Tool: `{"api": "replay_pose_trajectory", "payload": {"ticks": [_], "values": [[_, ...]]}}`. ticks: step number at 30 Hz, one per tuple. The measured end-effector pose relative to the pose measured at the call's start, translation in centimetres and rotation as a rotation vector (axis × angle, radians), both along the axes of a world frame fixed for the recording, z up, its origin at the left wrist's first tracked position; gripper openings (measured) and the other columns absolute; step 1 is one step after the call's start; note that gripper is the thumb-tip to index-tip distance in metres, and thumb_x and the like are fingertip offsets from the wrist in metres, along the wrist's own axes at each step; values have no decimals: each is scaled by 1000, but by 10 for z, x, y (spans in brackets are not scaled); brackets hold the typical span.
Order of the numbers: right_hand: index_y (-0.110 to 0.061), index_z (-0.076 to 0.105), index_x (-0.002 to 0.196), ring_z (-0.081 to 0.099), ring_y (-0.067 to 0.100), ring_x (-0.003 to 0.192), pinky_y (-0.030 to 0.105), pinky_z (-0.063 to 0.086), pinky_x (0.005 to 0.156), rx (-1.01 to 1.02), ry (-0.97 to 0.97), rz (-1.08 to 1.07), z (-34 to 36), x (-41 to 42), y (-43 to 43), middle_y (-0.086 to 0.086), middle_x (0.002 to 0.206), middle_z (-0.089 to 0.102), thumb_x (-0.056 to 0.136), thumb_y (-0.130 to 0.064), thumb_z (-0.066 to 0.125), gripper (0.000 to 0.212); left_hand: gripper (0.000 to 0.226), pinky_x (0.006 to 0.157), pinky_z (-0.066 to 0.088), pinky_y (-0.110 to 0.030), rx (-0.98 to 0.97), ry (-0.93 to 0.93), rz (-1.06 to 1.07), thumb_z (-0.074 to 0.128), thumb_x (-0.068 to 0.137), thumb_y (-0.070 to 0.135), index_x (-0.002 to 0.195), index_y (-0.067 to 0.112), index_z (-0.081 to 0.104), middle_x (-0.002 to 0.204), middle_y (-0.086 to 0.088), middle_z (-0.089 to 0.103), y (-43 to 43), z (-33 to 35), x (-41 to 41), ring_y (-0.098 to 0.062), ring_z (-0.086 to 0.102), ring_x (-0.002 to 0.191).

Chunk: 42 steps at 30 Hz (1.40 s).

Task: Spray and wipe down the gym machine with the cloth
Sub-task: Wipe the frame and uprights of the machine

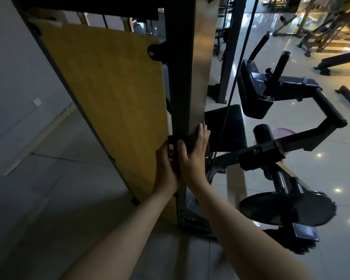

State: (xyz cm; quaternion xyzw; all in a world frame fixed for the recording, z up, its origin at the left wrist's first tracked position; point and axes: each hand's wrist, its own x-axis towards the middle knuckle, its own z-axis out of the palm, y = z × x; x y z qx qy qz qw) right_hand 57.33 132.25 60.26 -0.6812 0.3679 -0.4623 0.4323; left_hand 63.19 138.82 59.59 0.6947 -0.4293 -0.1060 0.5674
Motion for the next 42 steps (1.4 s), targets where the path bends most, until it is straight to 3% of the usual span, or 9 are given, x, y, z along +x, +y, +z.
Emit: {"api": "replay_pose_trajectory", "payload": {"ticks": [9,12,15,19,22,28,32,37,42], "values": [[-36,32,149,47,18,134,50,46,107,343,152,114,-102,-18,10,3,146,47,94,-58,52,62,63,103,52,-30,134,166,-48,39,105,6,148,51,26,144,7,46,11,-36,-5,-3,51,125],[-36,23,153,40,1,136,25,41,108,156,78,35,-48,-23,23,-2,155,36,103,-39,49,57,53,99,54,-28,63,178,-89,43,106,10,145,45,36,139,7,52,9,-38,-4,-3,55,121],[-17,14,160,18,19,153,40,24,124,-77,19,-14,-9,-18,12,7,165,19,104,-36,48,69,42,93,56,-29,48,183,-60,43,108,16,140,44,41,138,3,53,6,-43,-5,-14,58,121],[-10,8,160,-5,13,155,17,-2,122,-125,37,-20,7,-3,-9,7,168,3,102,-38,52,78,53,93,56,-36,68,21,0,40,103,8,146,38,32,145,3,40,3,-68,-4,-14,55,122],[-13,2,160,-11,12,154,30,-3,125,-90,42,5,-18,-1,-11,4,168,-3,101,-43,50,81,23,91,57,-30,67,222,16,43,109,28,128,40,51,121,24,60,-4,-68,-10,-4,61,112],[-20,-1,160,-13,7,153,42,3,126,50,142,40,-87,-7,-12,-4,167,-8,98,-52,47,84,41,93,54,-30,115,453,87,42,102,50,133,27,54,124,3,67,-2,-89,-17,-15,62,119],[-34,5,158,14,24,152,56,26,120,255,166,140,-161,-14,-11,2,164,13,92,-57,59,89,41,89,52,-18,181,426,64,47,102,17,137,38,39,140,3,50,-1,-136,-15,-12,55,126],[-39,17,155,49,24,133,55,45,107,475,170,158,-234,-14,-10,7,144,46,87,-60,67,87,46,105,51,-40,279,473,67,38,104,13,145,33,40,145,1,49,1,-187,-12,-14,52,129],[-32,19,154,51,22,132,45,50,105,582,302,215,-297,-13,-17,10,146,47,85,-55,72,90,50,109,48,-41,309,568,2,36,104,8,147,33,38,146,2,49,3,-239,-5,-12,51,131]]}}
